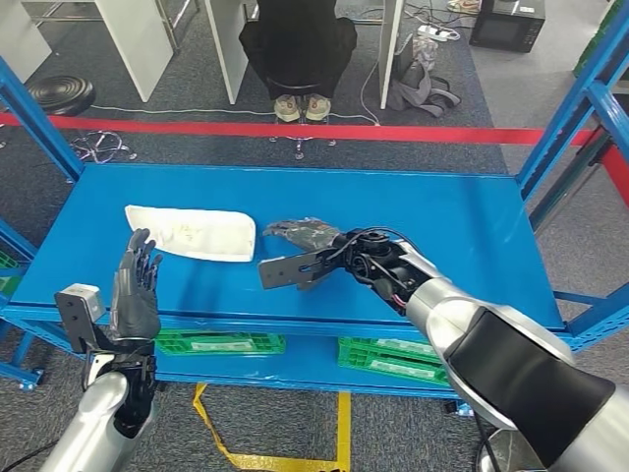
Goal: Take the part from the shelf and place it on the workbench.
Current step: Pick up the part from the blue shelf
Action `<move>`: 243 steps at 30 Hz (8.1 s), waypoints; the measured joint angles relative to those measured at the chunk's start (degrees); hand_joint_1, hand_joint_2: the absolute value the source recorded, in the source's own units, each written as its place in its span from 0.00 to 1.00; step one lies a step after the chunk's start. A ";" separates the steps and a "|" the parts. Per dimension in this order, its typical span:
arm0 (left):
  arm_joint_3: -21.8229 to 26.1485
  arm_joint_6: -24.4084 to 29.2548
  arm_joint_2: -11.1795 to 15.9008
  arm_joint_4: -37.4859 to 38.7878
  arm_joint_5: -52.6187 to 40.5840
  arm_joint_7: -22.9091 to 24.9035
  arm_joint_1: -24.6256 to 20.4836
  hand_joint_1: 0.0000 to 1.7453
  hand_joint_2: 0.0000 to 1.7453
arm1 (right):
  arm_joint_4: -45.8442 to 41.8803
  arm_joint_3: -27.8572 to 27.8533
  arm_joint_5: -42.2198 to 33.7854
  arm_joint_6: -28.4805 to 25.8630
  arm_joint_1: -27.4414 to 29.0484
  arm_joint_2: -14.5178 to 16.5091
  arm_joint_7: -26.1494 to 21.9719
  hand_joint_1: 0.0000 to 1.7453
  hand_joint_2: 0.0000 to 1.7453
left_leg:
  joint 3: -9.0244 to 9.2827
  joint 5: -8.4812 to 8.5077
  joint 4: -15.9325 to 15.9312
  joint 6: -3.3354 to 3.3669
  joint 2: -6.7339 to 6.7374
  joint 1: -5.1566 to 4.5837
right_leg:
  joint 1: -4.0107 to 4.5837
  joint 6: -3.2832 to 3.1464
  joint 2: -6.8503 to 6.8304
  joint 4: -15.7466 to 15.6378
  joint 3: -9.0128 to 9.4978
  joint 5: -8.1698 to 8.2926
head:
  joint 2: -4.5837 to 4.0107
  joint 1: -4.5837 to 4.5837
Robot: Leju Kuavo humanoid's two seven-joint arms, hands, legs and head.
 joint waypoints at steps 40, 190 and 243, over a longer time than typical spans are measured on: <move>0.00 -1.12 -0.98 1.57 -0.30 -1.26 0.03 0.00 0.00 | 2.72 0.02 6.38 -9.81 -4.08 1.41 -4.87 0.00 1.00 | 0.00 0.00 0.02 0.00 0.03 0.01 | 0.00 0.04 0.03 -0.01 0.07 0.04 | 0.00 0.01; -0.02 -0.41 -4.32 4.09 0.51 -2.80 -2.26 0.00 0.00 | 0.99 1.59 2.48 -3.44 5.13 8.94 -5.04 1.00 1.00 | -7.31 6.17 0.66 1.08 -0.14 0.03 | 0.62 0.03 0.36 -1.78 4.29 -3.01 | 0.00 0.34; -0.01 1.61 -3.41 2.89 0.25 -1.20 -1.21 0.00 0.00 | 1.20 -0.72 -9.42 0.62 3.81 8.30 -1.21 1.00 1.00 | -7.17 6.18 0.66 1.08 -0.14 0.03 | 0.62 0.03 0.35 -1.78 4.41 -3.01 | 0.00 0.31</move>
